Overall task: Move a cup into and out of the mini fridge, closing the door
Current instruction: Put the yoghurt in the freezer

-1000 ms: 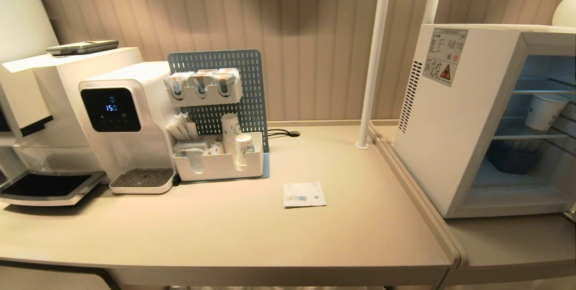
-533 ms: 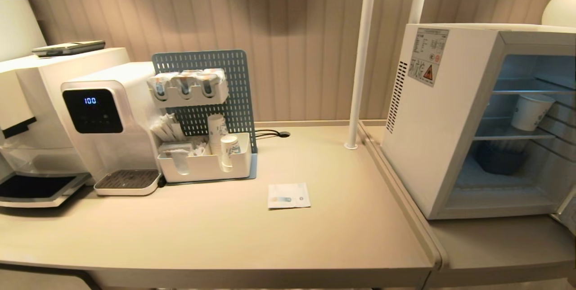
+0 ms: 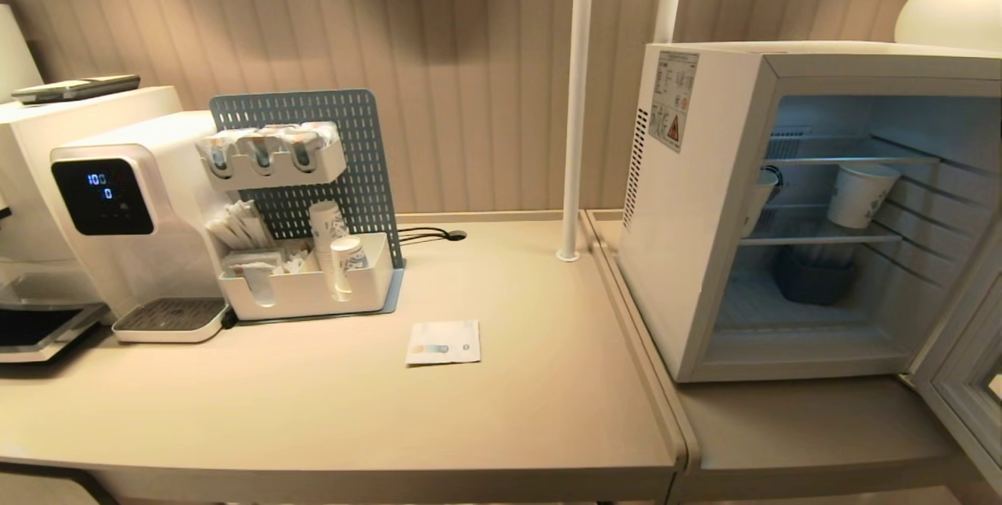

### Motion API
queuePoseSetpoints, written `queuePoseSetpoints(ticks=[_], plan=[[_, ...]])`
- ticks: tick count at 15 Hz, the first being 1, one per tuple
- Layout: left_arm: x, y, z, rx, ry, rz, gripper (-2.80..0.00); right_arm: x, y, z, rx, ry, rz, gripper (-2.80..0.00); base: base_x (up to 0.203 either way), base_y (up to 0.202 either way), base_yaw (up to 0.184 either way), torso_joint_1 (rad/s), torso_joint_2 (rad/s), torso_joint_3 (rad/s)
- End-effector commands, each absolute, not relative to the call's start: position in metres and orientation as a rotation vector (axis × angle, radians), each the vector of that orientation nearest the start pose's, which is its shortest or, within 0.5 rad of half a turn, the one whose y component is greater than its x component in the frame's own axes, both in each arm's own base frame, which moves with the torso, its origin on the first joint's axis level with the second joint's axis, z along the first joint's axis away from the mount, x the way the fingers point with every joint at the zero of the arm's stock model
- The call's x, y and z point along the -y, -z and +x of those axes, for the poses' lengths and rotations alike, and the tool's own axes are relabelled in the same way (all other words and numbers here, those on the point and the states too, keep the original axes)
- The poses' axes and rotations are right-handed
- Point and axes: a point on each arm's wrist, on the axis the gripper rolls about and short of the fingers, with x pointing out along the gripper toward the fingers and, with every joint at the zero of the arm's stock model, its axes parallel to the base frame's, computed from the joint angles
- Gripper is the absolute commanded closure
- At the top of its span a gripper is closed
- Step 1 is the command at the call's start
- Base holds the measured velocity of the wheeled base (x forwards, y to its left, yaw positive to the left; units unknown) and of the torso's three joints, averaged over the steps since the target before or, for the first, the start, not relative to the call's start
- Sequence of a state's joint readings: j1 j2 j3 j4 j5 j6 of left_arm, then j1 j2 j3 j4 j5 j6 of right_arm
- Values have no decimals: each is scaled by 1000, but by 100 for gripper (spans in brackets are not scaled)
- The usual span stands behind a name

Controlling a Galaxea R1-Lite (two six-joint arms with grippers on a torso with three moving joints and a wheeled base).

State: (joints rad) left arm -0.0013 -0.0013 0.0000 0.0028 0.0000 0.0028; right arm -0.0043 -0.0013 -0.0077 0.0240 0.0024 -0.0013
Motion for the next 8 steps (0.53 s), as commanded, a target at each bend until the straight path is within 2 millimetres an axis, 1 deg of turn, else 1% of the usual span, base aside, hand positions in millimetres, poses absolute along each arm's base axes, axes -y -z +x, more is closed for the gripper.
queuePoseSetpoints(ticks=[1, 5, 6, 8], plan=[[0, -75, -23, -3, 2, 3, 0, 0, -75, -24, -14, 2, -1, 0, 0, -45, 8, -2, 2, 2], [0, -75, -23, -3, 0, 2, 0, 0, -75, -23, -12, 3, -1, 0, 0, 0, 0, 0, 0, 0], [0, -75, -23, -3, 0, 2, 0, 0, -80, -25, 7, 6, 3, 0, 0, 0, 0, 0, 0, 0], [0, -75, -23, -3, 1, 2, 0, 0, -110, -36, 90, -2, 4, 0, 0, 0, 0, 0, 0, 0]])
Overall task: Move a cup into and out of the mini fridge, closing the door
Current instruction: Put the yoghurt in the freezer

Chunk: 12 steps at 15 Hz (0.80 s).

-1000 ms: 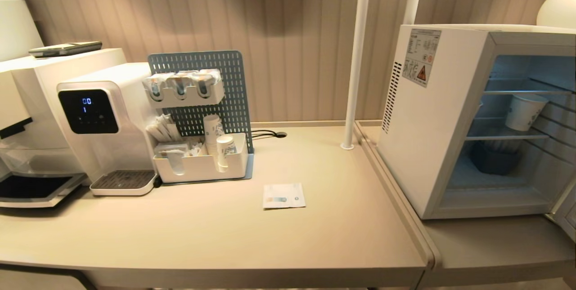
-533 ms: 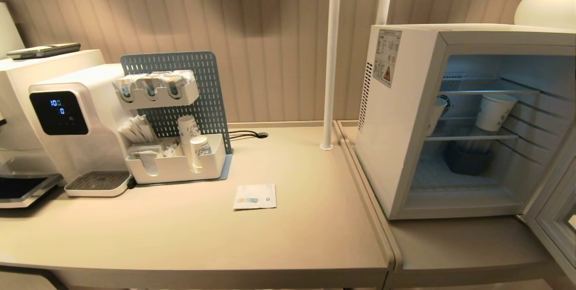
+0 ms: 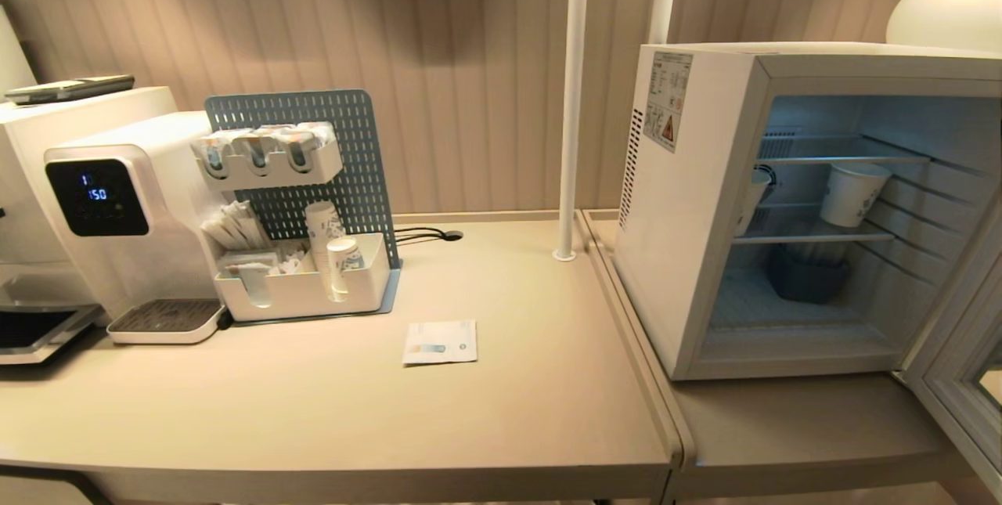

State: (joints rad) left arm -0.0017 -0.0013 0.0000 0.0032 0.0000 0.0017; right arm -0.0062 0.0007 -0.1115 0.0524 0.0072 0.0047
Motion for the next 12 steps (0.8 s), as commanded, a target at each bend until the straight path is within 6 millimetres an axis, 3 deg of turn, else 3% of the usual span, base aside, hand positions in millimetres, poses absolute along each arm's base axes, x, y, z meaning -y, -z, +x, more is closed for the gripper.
queuePoseSetpoints(ticks=[1, 3, 6, 9, 12], plan=[[0, -75, -23, -3, 2, 2, 0, -1, -126, -42, 95, -8, 2, 0, 0, 0, 0, 0, 0, 0], [0, -75, -23, -3, 2, 2, 0, -1, -147, -36, -17, -16, 2, 0, 0, 0, 0, 0, 0, 0], [0, -75, -23, -3, 2, 2, 0, 0, -180, 9, -249, -16, 10, 0, 0, 0, 0, 0, 0, 0], [0, -75, -23, -3, 2, 0, 0, 0, -205, 80, -388, -17, 14, 0, 0, 0, 0, 0, 0, 0], [0, -75, -23, -3, 0, 0, 0, 1, -206, 164, -401, -16, 14, 0, 0, 0, 0, 0, 0, 0]])
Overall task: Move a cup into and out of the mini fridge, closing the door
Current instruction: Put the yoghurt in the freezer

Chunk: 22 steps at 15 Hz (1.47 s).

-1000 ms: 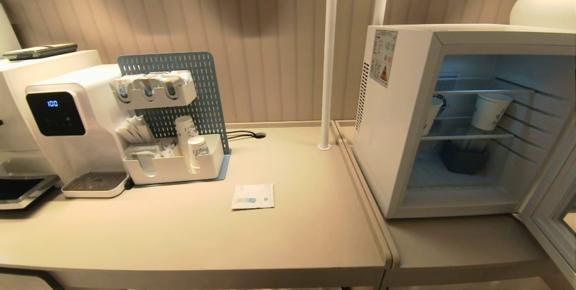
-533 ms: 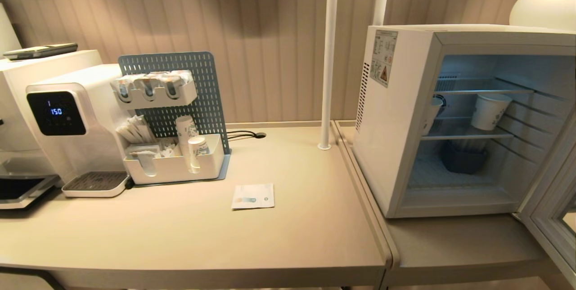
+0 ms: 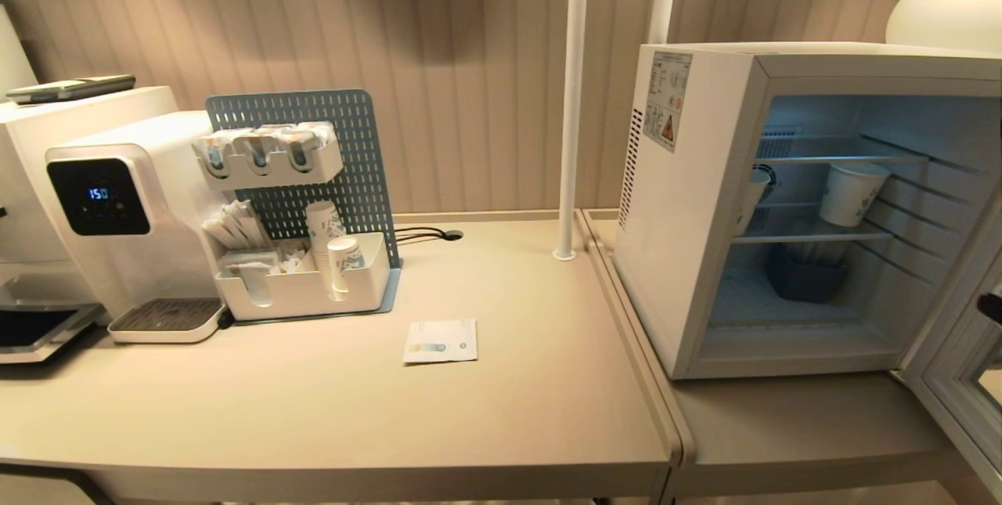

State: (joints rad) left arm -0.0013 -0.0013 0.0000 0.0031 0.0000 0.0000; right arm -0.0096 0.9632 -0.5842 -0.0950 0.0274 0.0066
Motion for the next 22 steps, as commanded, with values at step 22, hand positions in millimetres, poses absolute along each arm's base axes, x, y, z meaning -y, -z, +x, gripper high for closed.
queuePoseSetpoints(ticks=[22], plan=[[0, -75, -23, -3, 0, -2, 0, 38, -145, 357, -236, 119, 66, 0, 0, 0, 0, 0, 0, 0]])
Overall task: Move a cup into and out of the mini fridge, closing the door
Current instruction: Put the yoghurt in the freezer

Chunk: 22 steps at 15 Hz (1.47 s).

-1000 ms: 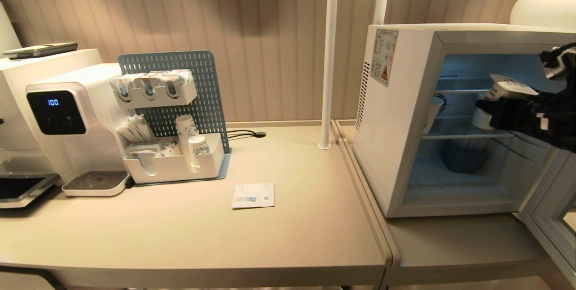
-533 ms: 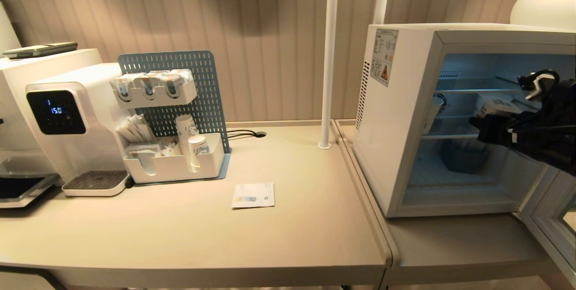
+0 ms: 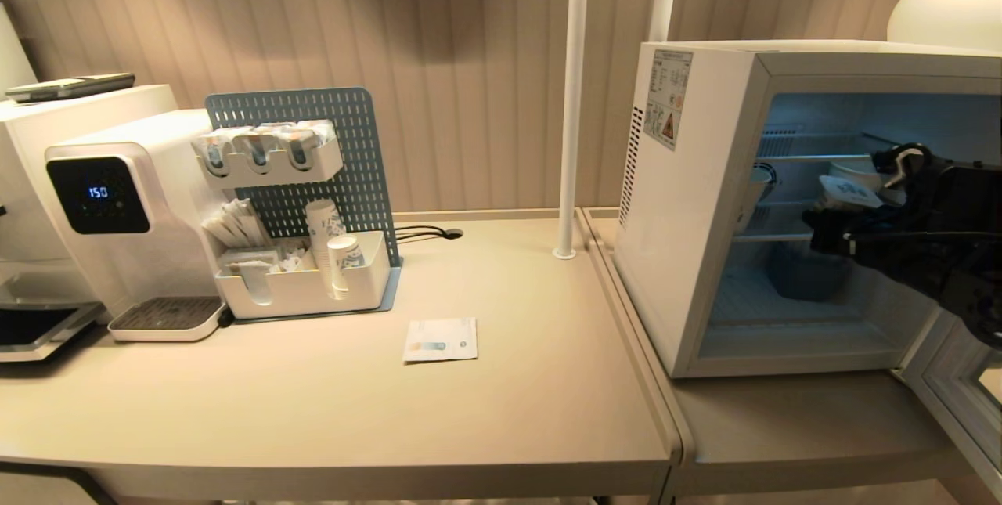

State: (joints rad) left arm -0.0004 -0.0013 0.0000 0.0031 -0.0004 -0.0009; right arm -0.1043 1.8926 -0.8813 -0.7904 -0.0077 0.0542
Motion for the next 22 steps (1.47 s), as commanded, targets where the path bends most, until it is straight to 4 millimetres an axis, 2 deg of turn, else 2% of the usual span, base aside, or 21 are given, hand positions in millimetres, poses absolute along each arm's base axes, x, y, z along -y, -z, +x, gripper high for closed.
queuePoseSetpoints(ticks=[1, 4, 9, 16, 18, 22], plan=[[0, -75, -23, -3, 1, -2, 0, 39, -145, 365, -228, 119, 63, 0, 0, 0, 0, 0, 0, 0], [0, -75, -23, -3, 0, -2, 0, 43, -143, 383, -225, 126, 38, 0, 0, 0, 0, 0, 0, 0], [0, -75, -23, -3, 2, -6, 0, 46, -128, 409, -240, 125, 23, 0, 0, 0, 0, 0, 0, 0], [0, -75, -23, -3, 1, -6, 0, 50, -124, 444, -271, 145, 21, 0, 0, 0, 0, 0, 0, 0], [0, -75, -23, -3, 0, -6, 0, 51, -122, 450, -288, 155, 20, 0, 0, 0, 0, 0, 0, 0], [0, -75, -23, -3, 1, -6, 0, 49, -115, 446, -316, 155, 17, 0, 0, 0, 0, 0, 0, 0]])
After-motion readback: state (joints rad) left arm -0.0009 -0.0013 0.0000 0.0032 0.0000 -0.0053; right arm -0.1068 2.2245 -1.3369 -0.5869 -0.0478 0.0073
